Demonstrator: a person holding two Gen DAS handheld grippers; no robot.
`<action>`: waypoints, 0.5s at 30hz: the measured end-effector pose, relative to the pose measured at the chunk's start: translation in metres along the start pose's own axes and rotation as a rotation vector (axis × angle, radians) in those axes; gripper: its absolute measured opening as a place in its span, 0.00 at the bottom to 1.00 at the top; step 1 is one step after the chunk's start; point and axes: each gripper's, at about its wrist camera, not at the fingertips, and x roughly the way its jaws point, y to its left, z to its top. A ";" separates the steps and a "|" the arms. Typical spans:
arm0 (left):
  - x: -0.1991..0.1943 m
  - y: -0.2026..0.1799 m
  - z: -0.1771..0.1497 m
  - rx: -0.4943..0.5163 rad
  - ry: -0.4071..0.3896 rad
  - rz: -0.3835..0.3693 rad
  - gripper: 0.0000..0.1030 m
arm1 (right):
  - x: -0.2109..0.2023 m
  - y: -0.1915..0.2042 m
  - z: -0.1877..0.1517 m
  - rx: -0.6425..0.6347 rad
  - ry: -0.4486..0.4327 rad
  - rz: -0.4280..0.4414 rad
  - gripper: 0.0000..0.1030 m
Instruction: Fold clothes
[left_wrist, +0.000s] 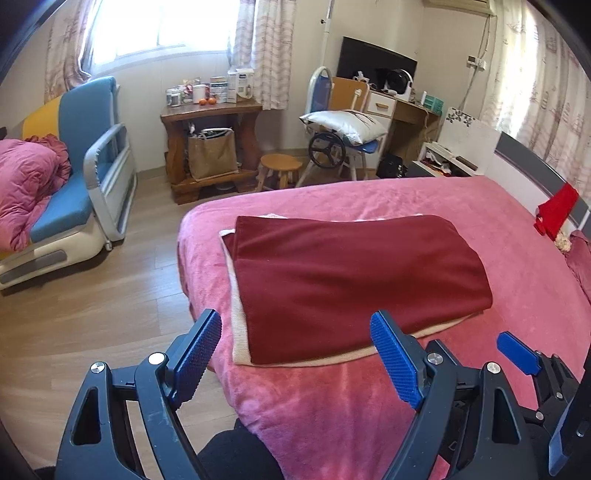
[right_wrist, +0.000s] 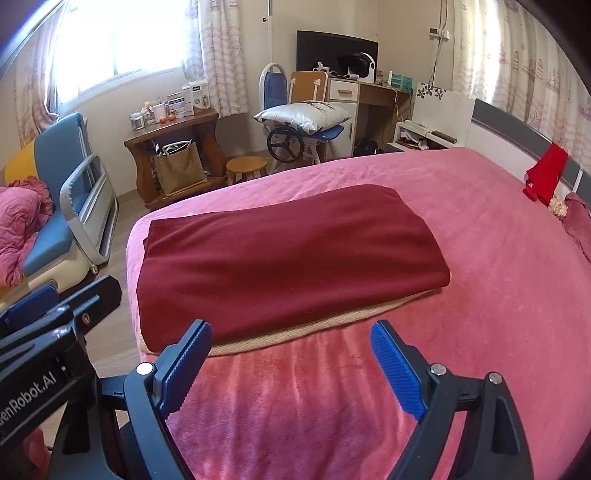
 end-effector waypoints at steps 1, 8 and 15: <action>0.002 0.000 0.000 0.003 0.008 -0.005 0.82 | 0.001 -0.001 -0.001 0.003 0.004 0.004 0.87; 0.011 0.003 0.003 -0.008 0.035 -0.013 0.82 | 0.005 -0.004 -0.004 0.023 0.015 0.008 0.87; 0.013 0.003 0.003 -0.003 0.034 0.009 0.82 | 0.004 -0.002 -0.005 0.020 0.017 0.013 0.87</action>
